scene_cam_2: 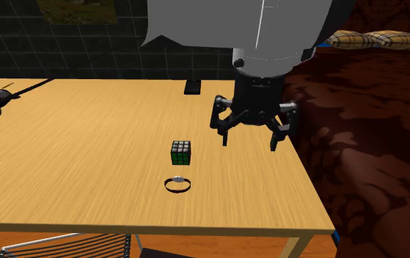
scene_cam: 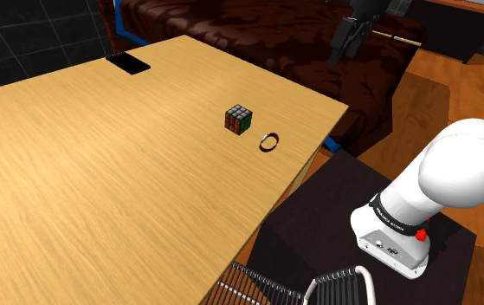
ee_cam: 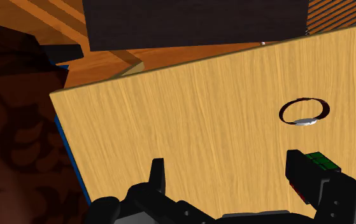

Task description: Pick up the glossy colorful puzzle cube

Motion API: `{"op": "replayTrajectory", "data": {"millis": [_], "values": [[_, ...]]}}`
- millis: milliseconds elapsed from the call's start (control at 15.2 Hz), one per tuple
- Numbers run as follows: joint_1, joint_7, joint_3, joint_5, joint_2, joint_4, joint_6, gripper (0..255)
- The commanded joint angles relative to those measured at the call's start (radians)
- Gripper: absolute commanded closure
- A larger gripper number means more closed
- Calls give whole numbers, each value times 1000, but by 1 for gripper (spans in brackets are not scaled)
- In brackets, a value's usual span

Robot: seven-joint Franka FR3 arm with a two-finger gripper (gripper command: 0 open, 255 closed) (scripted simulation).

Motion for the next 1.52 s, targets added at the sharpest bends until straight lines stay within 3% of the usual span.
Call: {"op": "replayTrajectory", "data": {"millis": [0, 792, 1452], "values": [[0, 0, 0, 0, 0, 0, 0, 0], [65, 236, 182, 95, 319, 31, 262, 0], [94, 426, 298, 75, 647, 187, 415, 0]]}}
